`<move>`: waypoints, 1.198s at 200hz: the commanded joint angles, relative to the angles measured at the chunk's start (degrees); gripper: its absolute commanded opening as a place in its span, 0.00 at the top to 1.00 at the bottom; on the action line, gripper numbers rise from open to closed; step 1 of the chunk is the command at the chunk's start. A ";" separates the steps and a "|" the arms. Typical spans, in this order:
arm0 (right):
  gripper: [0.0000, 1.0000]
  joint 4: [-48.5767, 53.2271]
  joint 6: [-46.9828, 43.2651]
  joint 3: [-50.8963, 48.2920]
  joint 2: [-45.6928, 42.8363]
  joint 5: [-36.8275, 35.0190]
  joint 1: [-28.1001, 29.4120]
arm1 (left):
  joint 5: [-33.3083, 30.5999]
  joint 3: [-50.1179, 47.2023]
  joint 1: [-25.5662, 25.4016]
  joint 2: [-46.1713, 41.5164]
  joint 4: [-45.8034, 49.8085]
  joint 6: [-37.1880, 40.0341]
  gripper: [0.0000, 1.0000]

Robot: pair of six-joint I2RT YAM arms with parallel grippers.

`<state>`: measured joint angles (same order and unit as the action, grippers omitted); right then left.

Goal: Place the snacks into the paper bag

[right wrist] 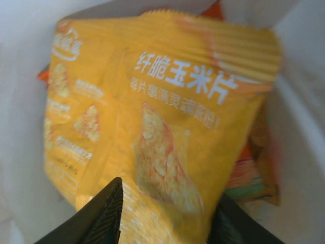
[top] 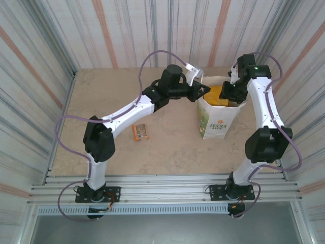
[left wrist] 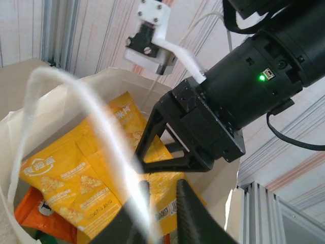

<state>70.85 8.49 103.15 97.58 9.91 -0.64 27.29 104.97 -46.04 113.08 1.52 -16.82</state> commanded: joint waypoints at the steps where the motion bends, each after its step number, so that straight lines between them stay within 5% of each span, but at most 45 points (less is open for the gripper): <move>1: 0.55 2.01 0.52 2.48 -2.67 -7.13 -0.59 | -2.08 -1.12 -0.36 -3.84 0.45 1.35 0.74; 94: 0.51 -0.76 0.55 0.48 -15.17 -3.47 2.60 | -11.08 -8.71 -0.06 -15.40 10.69 2.02 0.36; 179: 0.50 -4.44 2.81 -6.34 -29.27 -2.99 13.72 | -20.79 -21.69 2.45 -28.23 26.20 -8.15 0.28; 239: 0.52 -10.56 8.56 -16.81 -37.66 -5.05 28.02 | -19.35 -36.01 5.42 -35.80 27.37 -17.04 0.26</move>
<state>63.86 12.97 89.08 61.80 6.00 22.37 8.47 72.93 -41.69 80.93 26.85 -28.60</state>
